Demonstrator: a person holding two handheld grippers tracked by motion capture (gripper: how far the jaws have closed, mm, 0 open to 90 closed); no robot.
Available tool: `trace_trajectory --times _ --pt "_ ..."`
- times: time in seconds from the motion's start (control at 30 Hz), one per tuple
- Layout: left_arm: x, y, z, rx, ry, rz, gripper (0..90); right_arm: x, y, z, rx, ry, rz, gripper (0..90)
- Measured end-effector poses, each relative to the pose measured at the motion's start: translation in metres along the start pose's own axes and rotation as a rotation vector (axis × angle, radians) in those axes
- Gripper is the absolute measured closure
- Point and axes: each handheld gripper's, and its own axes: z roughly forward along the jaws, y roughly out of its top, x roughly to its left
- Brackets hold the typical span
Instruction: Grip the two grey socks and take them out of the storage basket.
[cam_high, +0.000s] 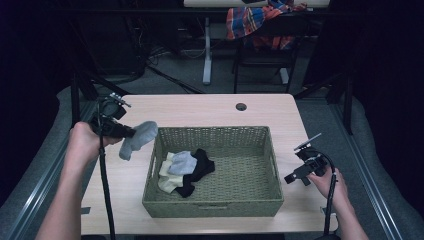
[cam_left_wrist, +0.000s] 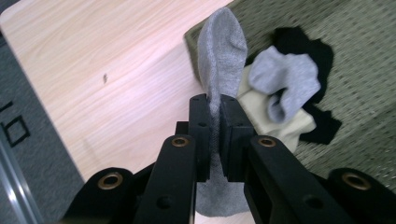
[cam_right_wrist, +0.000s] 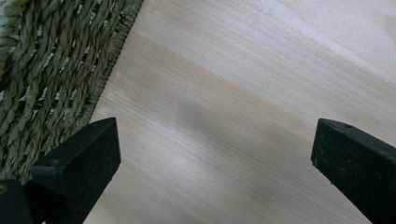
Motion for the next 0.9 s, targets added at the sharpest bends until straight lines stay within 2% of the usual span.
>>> trace_trajectory --times 0.17,0.2,0.3,0.43,0.53,0.57,0.63,0.73,0.77,0.8,0.87,0.9 --pt "0.011 -0.013 -0.002 -0.008 0.017 -0.035 85.2 0.0 0.0 0.0 0.001 0.001 0.002 1.1" --pt "0.014 -0.015 -0.002 -0.006 0.024 -0.042 85.2 0.001 -0.001 0.001 -0.024 0.001 0.022 1.1" --pt "0.021 -0.023 -0.002 -0.007 0.035 -0.073 85.1 0.001 -0.001 0.001 -0.025 -0.001 0.024 1.1" --pt "0.03 -0.032 0.0 0.003 0.051 -0.105 85.2 -0.001 0.0 -0.001 0.01 -0.002 -0.005 1.1" --pt "0.033 -0.038 0.003 0.006 0.057 -0.116 85.2 0.001 -0.001 0.001 -0.019 0.002 0.02 1.1" --pt "0.033 -0.04 0.004 0.006 0.06 -0.119 85.2 0.001 -0.002 0.002 -0.033 0.009 0.029 1.1" --pt "0.034 -0.044 0.009 0.017 0.071 -0.124 85.2 -0.001 0.0 -0.001 0.017 -0.002 -0.009 1.1" --pt "0.036 -0.052 0.019 0.04 0.091 -0.136 85.2 0.0 0.0 0.0 -0.003 0.002 0.006 1.1" --pt "0.036 -0.054 0.022 0.043 0.089 -0.141 85.2 0.0 0.0 -0.001 0.005 0.001 0.001 1.1" --pt "0.037 -0.057 0.025 0.044 0.085 -0.146 85.2 0.001 -0.001 0.001 -0.018 0.003 0.02 1.1" --pt "0.037 -0.062 0.032 0.053 0.079 -0.159 85.2 -0.001 0.001 -0.002 0.026 -0.003 -0.016 1.1" --pt "0.038 -0.065 0.036 0.051 0.077 -0.162 85.2 -0.001 0.0 0.0 0.009 0.002 -0.002 1.1"
